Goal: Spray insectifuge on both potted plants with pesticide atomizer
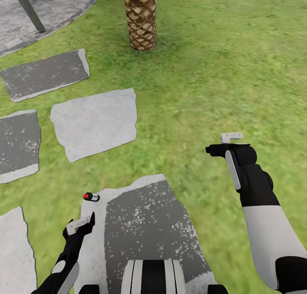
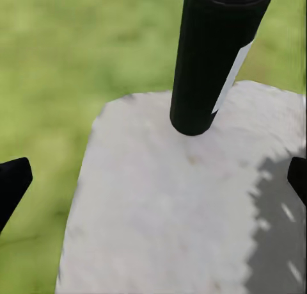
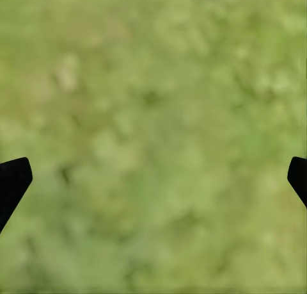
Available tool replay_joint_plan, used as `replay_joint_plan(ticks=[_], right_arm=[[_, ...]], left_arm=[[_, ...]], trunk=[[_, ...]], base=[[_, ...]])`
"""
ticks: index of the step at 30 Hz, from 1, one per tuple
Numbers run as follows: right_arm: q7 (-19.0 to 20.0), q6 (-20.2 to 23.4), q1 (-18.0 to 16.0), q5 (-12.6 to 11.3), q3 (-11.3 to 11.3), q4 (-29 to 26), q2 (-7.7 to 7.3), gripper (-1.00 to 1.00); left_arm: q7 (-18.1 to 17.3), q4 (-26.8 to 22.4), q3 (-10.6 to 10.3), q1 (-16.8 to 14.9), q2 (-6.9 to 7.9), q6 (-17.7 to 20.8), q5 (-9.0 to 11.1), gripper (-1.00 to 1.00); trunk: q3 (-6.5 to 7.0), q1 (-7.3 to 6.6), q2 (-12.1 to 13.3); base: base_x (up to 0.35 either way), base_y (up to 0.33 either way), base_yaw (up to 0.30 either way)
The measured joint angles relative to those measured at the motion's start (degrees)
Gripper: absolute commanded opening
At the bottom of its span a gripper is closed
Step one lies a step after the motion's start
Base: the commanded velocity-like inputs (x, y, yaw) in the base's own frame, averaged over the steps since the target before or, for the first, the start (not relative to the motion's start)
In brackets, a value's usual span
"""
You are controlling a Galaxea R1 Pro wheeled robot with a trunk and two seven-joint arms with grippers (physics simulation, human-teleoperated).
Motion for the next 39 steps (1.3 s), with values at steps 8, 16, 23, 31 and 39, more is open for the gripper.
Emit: replay_joint_plan(ticks=[8, 16, 23, 31, 39], right_arm=[[0.0, 0.0, 0.1, 0.0, 0.0, 0.0, 0.00, 1.00], [0.0, 0.0, 0.1, 0.0, 0.0, -0.3, 0.00, 1.00], [0.0, 0.0, 0.3, 0.0, 0.1, -0.6, 0.03, 1.00], [0.0, 0.0, 0.4, 0.0, 0.1, -0.6, 0.08, 1.00], [0.0, 0.0, 0.4, 0.0, 0.1, -0.7, 0.09, 1.00]], left_arm=[[0.0, -2.6, -0.2, 0.0, -0.11, -0.1, 0.0, 1.00], [0.0, -3.2, 0.1, 0.0, -0.47, -1.6, 0.0, 1.00], [0.0, 3.1, 0.1, -0.1, -0.64, -12.8, 0.0, 1.00], [0.0, 3.9, 0.0, -0.1, -0.74, -14.7, -0.1, 1.00], [-0.1, 4.4, -0.1, -0.1, -1.69, -15.9, -3.3, 1.00]], trunk=[[0.00, 0.00, 0.0], [0.00, 0.00, 0.0], [0.00, 0.00, 0.0], [0.00, 0.00, 0.0], [0.00, 0.00, 0.0]], base=[[0.000, 0.000, 0.000], [0.000, 0.000, 0.000], [0.000, 0.000, 0.000], [0.000, 0.000, 0.000], [0.000, 0.000, 0.000]])
